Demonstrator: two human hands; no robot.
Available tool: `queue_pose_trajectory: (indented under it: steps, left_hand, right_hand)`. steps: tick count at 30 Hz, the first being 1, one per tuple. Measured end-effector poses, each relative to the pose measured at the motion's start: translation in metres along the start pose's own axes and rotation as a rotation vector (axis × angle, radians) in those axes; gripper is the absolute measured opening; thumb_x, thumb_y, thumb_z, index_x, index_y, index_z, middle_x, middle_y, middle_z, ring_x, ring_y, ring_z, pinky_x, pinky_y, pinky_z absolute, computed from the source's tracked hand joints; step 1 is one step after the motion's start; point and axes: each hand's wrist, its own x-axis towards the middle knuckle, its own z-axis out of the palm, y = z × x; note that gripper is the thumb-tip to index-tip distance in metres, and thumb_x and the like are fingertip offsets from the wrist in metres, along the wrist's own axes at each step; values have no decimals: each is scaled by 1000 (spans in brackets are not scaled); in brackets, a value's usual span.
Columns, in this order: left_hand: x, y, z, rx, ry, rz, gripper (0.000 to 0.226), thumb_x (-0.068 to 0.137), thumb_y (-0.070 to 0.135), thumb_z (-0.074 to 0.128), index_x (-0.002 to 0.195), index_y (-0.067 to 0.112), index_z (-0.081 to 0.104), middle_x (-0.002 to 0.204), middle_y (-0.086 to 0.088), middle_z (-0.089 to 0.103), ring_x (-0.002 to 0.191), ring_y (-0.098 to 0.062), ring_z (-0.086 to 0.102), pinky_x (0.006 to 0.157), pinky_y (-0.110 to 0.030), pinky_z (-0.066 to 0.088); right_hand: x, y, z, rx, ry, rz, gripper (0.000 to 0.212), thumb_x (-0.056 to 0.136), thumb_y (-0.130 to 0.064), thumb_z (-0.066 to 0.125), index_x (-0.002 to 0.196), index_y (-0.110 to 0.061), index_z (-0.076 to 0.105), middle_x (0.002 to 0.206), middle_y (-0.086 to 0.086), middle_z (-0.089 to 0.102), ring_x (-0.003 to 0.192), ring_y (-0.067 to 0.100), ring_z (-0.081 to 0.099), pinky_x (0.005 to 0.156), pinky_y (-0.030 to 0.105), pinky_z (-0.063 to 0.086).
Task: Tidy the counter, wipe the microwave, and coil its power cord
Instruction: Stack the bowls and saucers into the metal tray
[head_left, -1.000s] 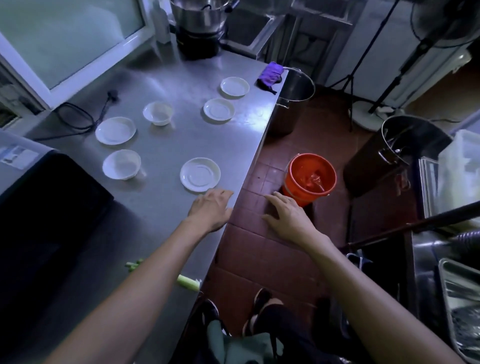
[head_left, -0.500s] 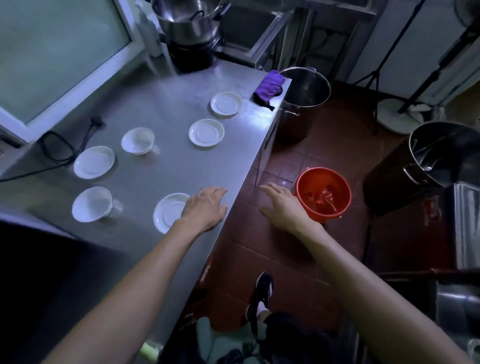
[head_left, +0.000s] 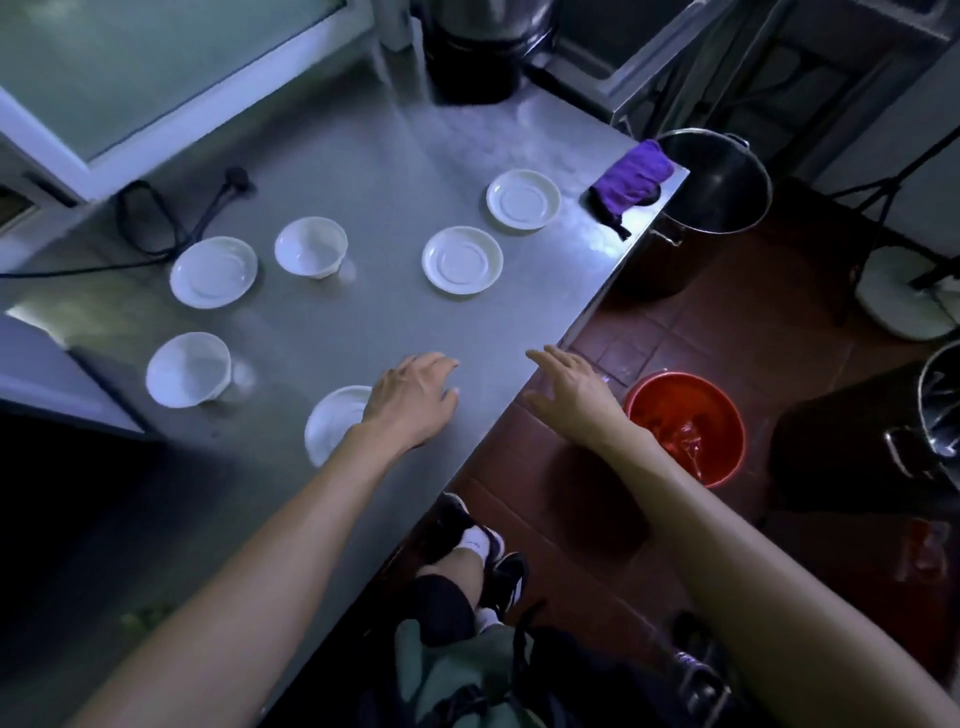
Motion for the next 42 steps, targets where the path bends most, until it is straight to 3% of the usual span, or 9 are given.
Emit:
queue_pose_trajectory:
  steps: [13,19,29,33,42]
  left_hand:
    - [85,-93,-42,-234,238,-246,41,96,28,53,137,21,56,140,2,55,128,-22,48,102,-38,43]
    - [74,-138,-47,-235,227,-401,44,97,30,50,140,21,51,144,3,51,129,-22,46,99,-39,41]
    - [39,-181,-38,-230,255,-631,46,96,28,53,141,15,50,144,-4,52,137,-25,40,102,-46,42]
    - [31,-190,-41,-213,253,-746,44,95,29,56,137,16,53,140,-6,53,134,-27,42,100,-49,42]
    - [31,-211,-43,-182,204,-868,45,97,31,50,139,18,45,143,-3,47,136,-28,37,99,-50,42]
  right_hand:
    - [164,-83,-32,-253,-90,-282,63,95,-36,61,152,-24,35,162,3,27,148,25,24,116,43,29]
    - [216,-130,-22,-292,-159,-405,65,93,-38,62,151,-25,36,161,3,28,148,25,25,116,47,29]
    - [289,-210,22,-493,-257,-683,79,90,-43,65,155,-26,22,165,7,13,149,30,16,111,49,29]
    - [319,-234,35,-529,-295,-721,95,86,-50,68,157,-33,7,166,6,2,151,32,6,114,50,24]
    - [370,-263,52,-592,-355,-699,102,78,-66,66,155,-36,5,166,5,-6,152,37,-4,115,61,15]
